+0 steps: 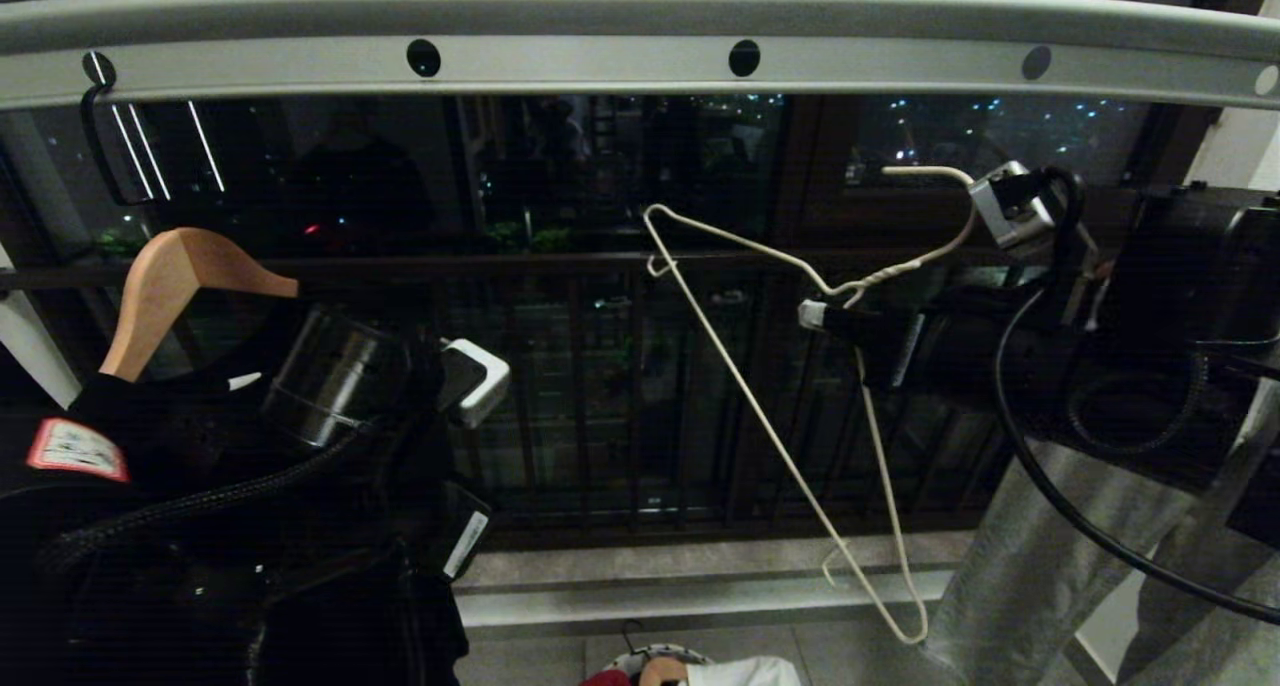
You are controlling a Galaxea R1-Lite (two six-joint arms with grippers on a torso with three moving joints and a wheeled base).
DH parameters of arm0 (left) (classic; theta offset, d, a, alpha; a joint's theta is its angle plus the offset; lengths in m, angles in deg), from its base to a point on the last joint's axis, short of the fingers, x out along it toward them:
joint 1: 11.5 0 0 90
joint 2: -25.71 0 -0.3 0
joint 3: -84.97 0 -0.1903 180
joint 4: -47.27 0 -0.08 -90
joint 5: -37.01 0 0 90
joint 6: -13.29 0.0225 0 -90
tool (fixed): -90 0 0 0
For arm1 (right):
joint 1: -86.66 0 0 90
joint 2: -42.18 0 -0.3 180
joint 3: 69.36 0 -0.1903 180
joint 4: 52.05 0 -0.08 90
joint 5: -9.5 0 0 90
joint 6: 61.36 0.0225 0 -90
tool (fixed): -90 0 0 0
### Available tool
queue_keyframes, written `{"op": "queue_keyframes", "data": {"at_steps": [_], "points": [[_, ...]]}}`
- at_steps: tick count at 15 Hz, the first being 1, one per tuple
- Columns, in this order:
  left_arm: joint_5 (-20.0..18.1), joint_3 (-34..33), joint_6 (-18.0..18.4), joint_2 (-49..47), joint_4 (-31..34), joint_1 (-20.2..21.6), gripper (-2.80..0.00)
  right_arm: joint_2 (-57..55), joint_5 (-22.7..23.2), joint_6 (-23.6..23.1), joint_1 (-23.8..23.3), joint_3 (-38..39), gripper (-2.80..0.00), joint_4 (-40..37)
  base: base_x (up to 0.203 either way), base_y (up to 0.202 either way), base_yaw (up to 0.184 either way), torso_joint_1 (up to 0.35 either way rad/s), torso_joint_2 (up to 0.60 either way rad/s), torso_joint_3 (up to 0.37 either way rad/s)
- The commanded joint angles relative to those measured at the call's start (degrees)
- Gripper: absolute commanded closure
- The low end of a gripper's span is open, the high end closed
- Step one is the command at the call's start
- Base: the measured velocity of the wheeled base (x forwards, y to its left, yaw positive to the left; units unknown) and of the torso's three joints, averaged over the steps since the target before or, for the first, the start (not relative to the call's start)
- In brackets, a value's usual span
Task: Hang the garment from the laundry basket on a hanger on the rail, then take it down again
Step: Hang the clothes rack on the clothesline
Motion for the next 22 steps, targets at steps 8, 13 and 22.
{"op": "queue_keyframes", "data": {"at_steps": [8,13,22], "points": [[0.3,0.6,1.8,13.7,-0.3,-0.7,0.00,1.2,-6.6,-4.8,-7.0,-3.7,0.00,0.1,0.000,0.000,0.000,0.000,0.00,0.000],[1.5,0.6,3.1,15.8,-0.2,-0.7,0.00,-0.4,-7.9,-6.8,-11.4,-6.9,0.00,0.1,0.000,0.000,0.000,0.000,0.00,0.000],[3.0,0.6,3.9,16.5,-0.4,-0.7,0.00,-5.9,-8.1,-10.8,-15.2,-13.4,0.00,0.1,0.000,0.000,0.000,0.000,0.00,0.000]]}}
